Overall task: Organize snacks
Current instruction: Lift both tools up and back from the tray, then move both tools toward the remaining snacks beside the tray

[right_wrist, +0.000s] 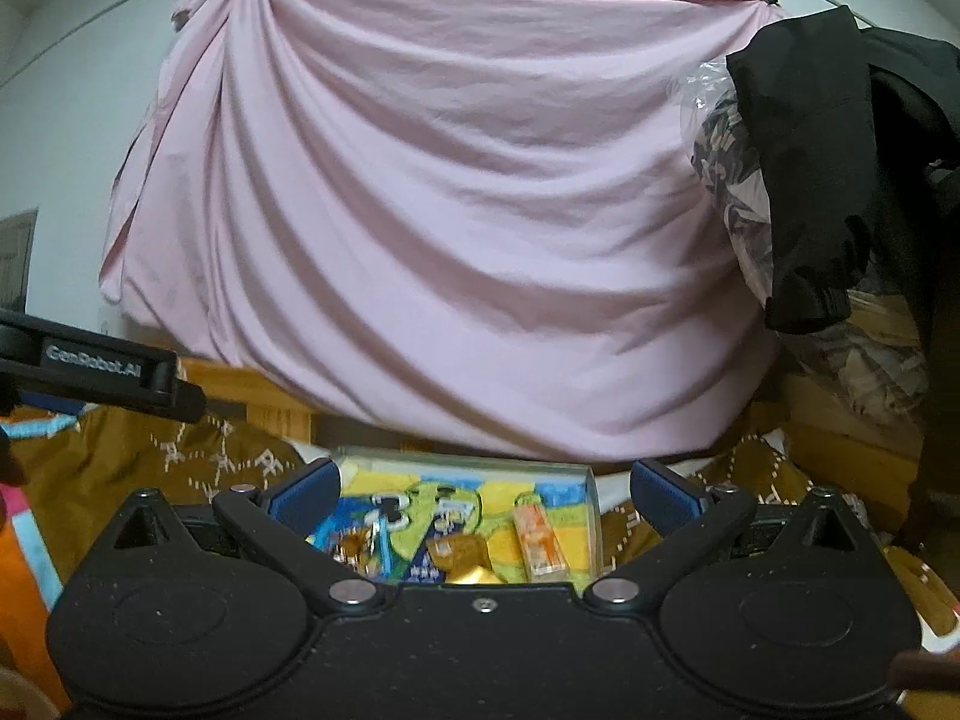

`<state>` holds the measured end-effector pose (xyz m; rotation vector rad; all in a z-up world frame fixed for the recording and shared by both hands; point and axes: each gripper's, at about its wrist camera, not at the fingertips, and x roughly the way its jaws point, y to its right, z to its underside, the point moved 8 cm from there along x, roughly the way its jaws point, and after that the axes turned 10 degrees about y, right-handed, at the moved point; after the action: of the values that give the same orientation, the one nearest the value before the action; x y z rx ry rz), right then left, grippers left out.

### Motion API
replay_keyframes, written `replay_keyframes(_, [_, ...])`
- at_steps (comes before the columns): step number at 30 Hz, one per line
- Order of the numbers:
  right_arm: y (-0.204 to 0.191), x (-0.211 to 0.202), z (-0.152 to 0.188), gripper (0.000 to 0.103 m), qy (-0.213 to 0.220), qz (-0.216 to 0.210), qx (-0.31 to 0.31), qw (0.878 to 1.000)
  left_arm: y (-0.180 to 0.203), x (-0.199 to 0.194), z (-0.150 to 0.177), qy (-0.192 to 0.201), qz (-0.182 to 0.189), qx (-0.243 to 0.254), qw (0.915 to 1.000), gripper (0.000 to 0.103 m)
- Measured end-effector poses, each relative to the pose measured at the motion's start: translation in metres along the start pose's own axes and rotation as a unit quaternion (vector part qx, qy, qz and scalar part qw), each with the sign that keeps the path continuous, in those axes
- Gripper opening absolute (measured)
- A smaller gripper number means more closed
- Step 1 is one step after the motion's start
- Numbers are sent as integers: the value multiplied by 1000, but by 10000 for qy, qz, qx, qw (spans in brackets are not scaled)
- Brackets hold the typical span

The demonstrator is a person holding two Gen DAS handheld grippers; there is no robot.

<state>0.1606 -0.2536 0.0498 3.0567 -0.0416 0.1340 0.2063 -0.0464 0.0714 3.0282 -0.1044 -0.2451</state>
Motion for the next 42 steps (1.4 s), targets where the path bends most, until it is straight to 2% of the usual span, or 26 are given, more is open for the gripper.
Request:
replay_keyframes(7, [-6, -23, 17, 102, -250, -7, 8, 9997, 2, -17, 23, -74, 162, 337, 9993, 103])
replay_keyframes(12, [-16, -31, 36, 102, -643, -200, 3, 9977, 1, -20, 43, -293, 223, 533, 9979, 103])
replay_keyframes(17, [-23, -33, 55, 102, -1093, -302, 61, 9935, -6, -19, 63, -482, 161, 666, 9965, 103])
replay_keyframes(26, [-19, -23, 78, 102, -1635, -206, 343, 9857, -21, -16, 85, -735, 55, 752, 9944, 103])
replay_keyframes(32, [-27, -19, 93, 102, -2052, -331, 145, 9781, -23, -16, 94, -872, -20, 839, 9926, 103])
replay_keyframes(42, [-35, -19, 97, 102, -2183, -481, 85, 9747, -26, -16, 103, -1046, -103, 895, 9904, 103])
